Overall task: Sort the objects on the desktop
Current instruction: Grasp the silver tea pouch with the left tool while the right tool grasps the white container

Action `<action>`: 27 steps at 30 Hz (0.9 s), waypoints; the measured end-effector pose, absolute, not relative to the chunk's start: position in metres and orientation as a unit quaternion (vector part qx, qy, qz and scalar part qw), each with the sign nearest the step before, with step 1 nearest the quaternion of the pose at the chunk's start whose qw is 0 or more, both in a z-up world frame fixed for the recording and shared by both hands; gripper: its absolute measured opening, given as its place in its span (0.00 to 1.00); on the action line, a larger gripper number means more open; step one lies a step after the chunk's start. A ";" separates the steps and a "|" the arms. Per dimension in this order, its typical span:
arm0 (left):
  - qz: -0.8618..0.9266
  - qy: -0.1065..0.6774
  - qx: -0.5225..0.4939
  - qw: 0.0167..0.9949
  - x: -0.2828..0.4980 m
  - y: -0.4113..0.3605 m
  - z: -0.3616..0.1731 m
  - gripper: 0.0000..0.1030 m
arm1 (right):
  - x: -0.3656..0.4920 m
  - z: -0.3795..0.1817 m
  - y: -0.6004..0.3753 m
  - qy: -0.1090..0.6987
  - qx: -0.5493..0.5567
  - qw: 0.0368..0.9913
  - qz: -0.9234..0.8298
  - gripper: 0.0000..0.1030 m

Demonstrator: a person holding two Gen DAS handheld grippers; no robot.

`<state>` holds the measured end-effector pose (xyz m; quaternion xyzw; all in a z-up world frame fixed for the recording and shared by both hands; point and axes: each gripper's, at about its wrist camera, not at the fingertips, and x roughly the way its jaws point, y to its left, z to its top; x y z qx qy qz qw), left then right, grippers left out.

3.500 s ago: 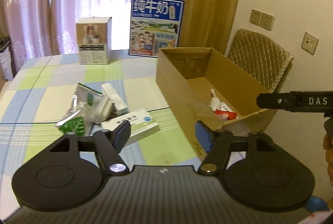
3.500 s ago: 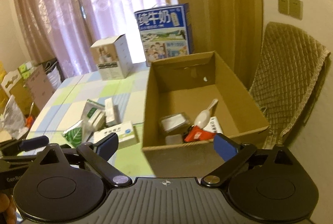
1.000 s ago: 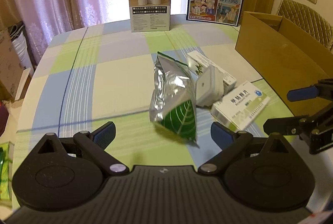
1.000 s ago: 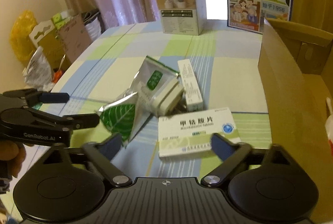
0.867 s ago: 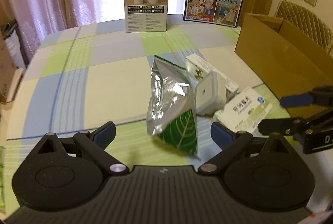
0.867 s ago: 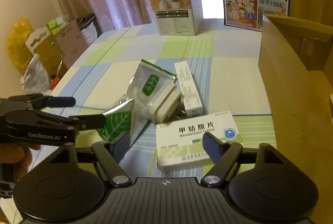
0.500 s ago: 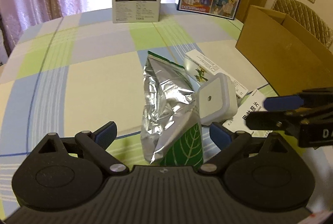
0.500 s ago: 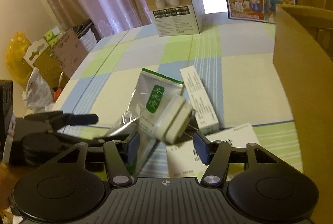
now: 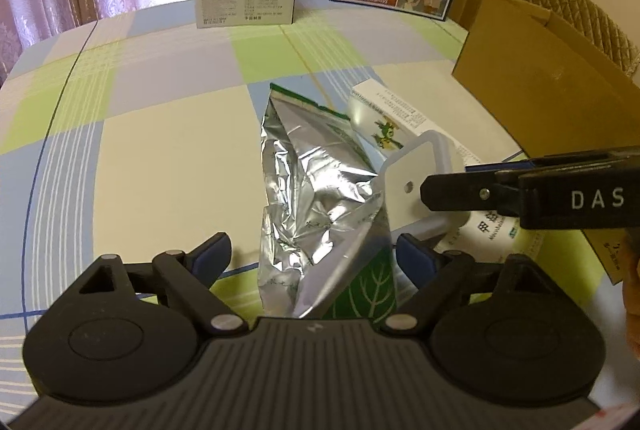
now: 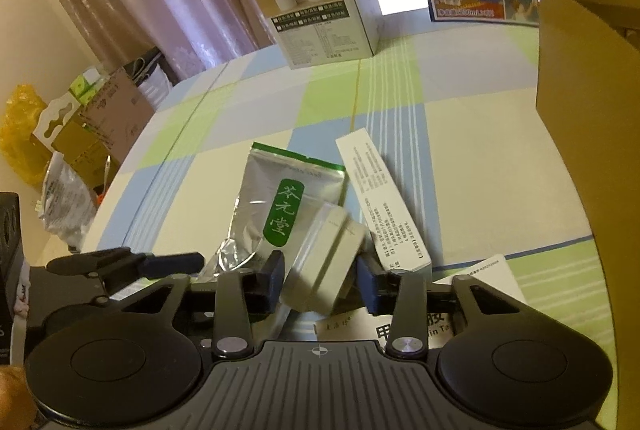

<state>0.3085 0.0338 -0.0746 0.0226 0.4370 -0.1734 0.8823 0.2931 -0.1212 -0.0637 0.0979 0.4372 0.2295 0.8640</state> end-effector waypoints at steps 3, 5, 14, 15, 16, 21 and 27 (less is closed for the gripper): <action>-0.179 0.445 0.011 0.877 0.309 0.034 -0.078 0.66 | 0.293 -0.065 -0.120 0.438 0.096 0.865 0.227 0.28; -0.179 0.444 0.011 0.878 0.307 0.033 -0.078 0.61 | 0.291 -0.064 -0.120 0.438 0.092 0.865 0.227 0.24; -0.174 0.462 0.053 0.868 0.257 0.035 -0.067 0.48 | 0.236 -0.059 -0.119 0.462 0.051 0.840 0.278 0.24; -0.175 0.465 0.055 0.866 0.246 0.037 -0.066 0.48 | 0.224 -0.057 -0.121 0.464 0.041 0.837 0.286 0.24; -0.174 0.469 0.058 0.864 0.234 0.038 -0.064 0.48 | 0.214 -0.056 -0.123 0.465 0.029 0.836 0.290 0.24; -0.180 0.481 0.083 0.854 0.180 0.037 -0.056 0.47 | 0.164 -0.049 -0.142 0.472 -0.031 0.827 0.304 0.24; -0.184 0.494 0.095 0.845 0.135 0.032 -0.050 0.51 | 0.124 -0.045 -0.161 0.479 -0.069 0.822 0.301 0.24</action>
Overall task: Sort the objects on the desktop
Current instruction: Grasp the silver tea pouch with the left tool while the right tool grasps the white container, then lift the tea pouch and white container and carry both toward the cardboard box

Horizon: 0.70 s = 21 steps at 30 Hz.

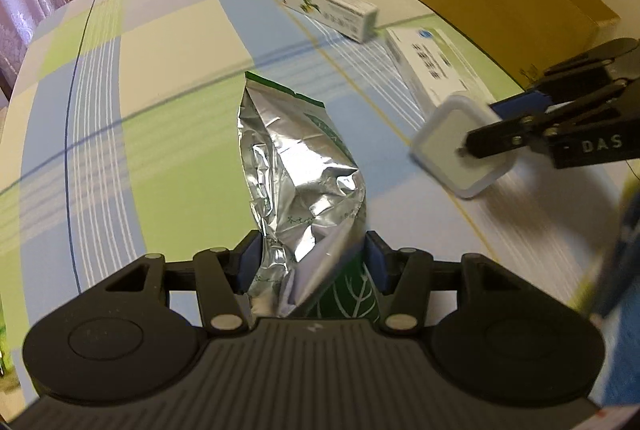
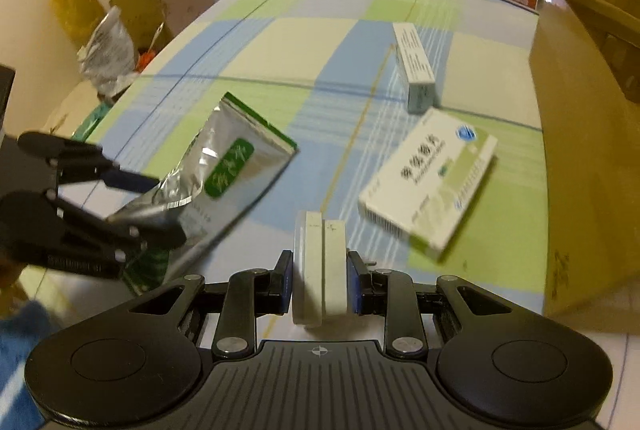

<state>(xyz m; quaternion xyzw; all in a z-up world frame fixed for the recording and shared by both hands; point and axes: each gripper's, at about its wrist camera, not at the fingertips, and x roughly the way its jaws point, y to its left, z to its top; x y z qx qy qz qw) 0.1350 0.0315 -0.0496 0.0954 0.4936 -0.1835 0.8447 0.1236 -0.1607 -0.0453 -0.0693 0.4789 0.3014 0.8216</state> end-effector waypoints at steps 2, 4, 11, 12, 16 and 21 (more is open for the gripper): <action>-0.180 0.494 0.087 0.846 0.129 0.032 -0.048 0.55 | 0.120 -0.045 -0.163 0.479 -0.067 0.822 0.302 0.24; -0.172 0.493 0.082 0.849 0.127 0.032 -0.048 0.64 | 0.119 -0.043 -0.163 0.477 -0.067 0.823 0.302 0.24; -0.158 0.501 0.057 0.849 0.140 0.032 -0.048 0.78 | 0.123 -0.048 -0.163 0.486 -0.072 0.817 0.301 0.67; -0.157 0.504 0.051 0.848 0.143 0.032 -0.049 0.79 | 0.123 -0.050 -0.164 0.489 -0.069 0.815 0.301 0.67; -0.159 0.518 0.043 0.839 0.157 0.030 -0.054 0.80 | 0.128 -0.056 -0.167 0.501 -0.060 0.810 0.298 0.67; -0.163 0.538 0.064 0.825 0.170 0.020 -0.065 0.80 | 0.134 -0.060 -0.172 0.508 -0.043 0.808 0.294 0.67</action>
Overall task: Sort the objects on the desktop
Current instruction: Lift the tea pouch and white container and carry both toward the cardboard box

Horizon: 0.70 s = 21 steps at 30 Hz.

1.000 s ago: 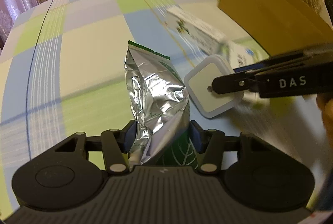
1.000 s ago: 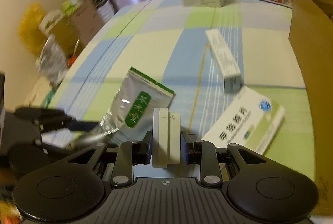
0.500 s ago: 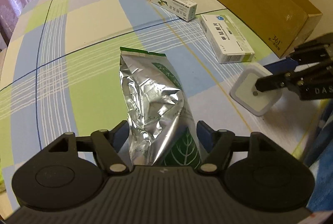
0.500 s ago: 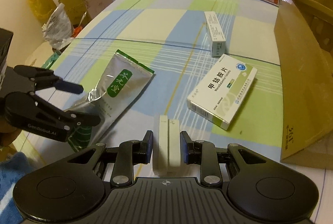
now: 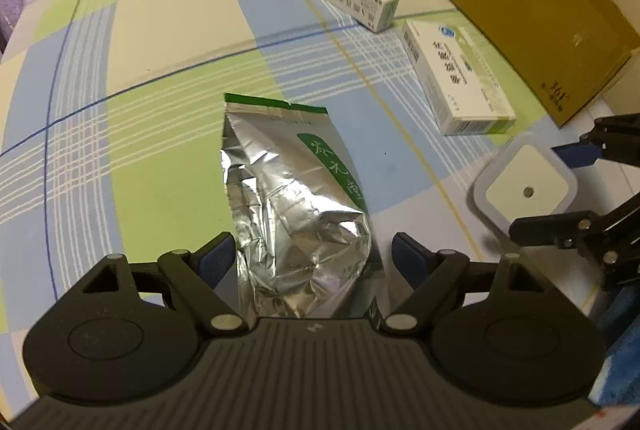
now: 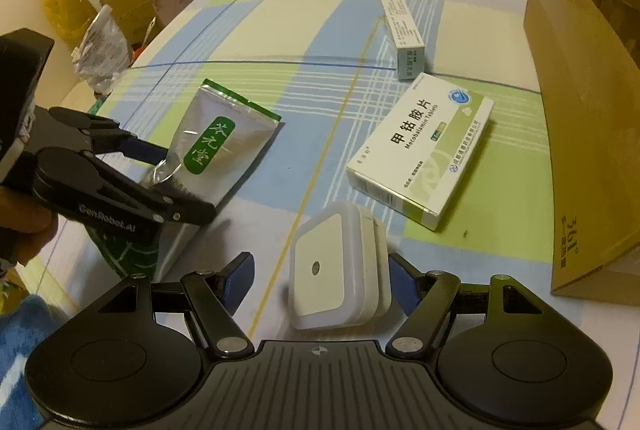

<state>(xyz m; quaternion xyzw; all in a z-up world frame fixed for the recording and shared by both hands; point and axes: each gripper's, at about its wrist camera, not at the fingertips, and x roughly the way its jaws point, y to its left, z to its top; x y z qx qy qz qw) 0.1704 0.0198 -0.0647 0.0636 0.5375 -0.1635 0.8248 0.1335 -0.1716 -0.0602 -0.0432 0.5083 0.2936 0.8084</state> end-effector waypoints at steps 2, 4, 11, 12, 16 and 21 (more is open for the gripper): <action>-0.165 0.543 0.071 0.820 0.173 0.016 -0.068 0.80 | 0.137 -0.062 -0.174 0.513 -0.036 0.808 0.288 0.67; -0.164 0.547 0.083 0.817 0.175 0.012 -0.071 0.79 | 0.139 -0.064 -0.176 0.516 -0.038 0.811 0.275 0.67; -0.158 0.549 0.106 0.814 0.173 0.006 -0.074 0.75 | 0.134 -0.062 -0.166 0.501 -0.094 0.819 0.263 0.80; -0.157 0.548 0.106 0.814 0.173 0.006 -0.073 0.75 | 0.131 -0.061 -0.161 0.495 -0.112 0.818 0.271 0.80; -0.157 0.549 0.100 0.815 0.173 0.007 -0.073 0.75 | 0.125 -0.067 -0.143 0.481 -0.178 0.811 0.282 0.80; -0.157 0.550 0.096 0.815 0.176 0.009 -0.071 0.75 | 0.120 -0.073 -0.133 0.464 -0.223 0.811 0.280 0.77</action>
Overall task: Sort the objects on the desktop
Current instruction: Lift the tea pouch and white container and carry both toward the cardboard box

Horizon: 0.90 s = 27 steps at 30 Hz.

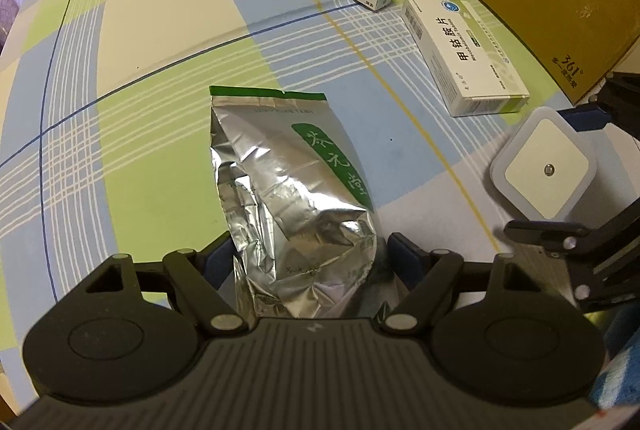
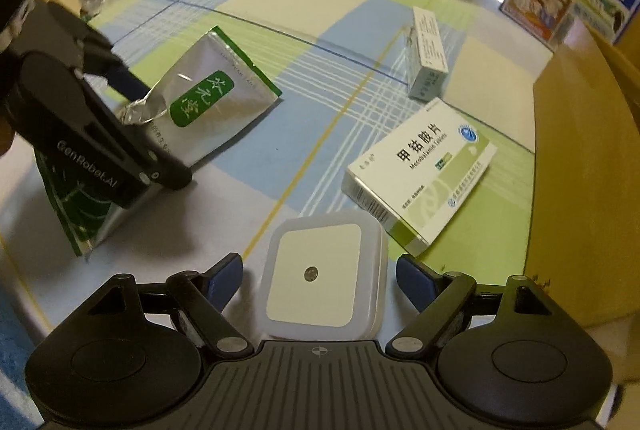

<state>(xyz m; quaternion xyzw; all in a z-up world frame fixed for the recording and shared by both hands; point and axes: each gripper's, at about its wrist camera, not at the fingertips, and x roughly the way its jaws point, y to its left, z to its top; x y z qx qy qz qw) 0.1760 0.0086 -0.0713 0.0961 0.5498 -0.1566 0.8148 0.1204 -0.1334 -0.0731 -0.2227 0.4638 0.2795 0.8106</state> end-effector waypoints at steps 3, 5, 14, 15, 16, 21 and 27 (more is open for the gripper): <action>-0.157 0.552 0.100 0.813 0.178 0.008 -0.070 0.76 | 0.120 -0.077 -0.133 0.464 -0.230 0.809 0.277 0.62; -0.156 0.554 0.102 0.811 0.180 0.008 -0.071 0.77 | 0.121 -0.076 -0.133 0.464 -0.226 0.811 0.277 0.61; -0.155 0.552 0.110 0.812 0.178 0.002 -0.066 0.60 | 0.128 -0.071 -0.148 0.466 -0.167 0.826 0.268 0.60; -0.157 0.549 0.114 0.813 0.177 0.000 -0.064 0.55 | 0.129 -0.069 -0.150 0.466 -0.159 0.829 0.266 0.60; -0.159 0.546 0.117 0.814 0.175 -0.001 -0.062 0.52 | 0.129 -0.067 -0.152 0.463 -0.151 0.832 0.264 0.60; -0.159 0.534 0.129 0.820 0.163 -0.007 -0.053 0.47 | 0.129 -0.060 -0.160 0.456 -0.119 0.843 0.258 0.60; -0.159 0.523 0.121 0.829 0.147 -0.008 -0.039 0.47 | 0.130 -0.049 -0.169 0.453 -0.087 0.851 0.252 0.60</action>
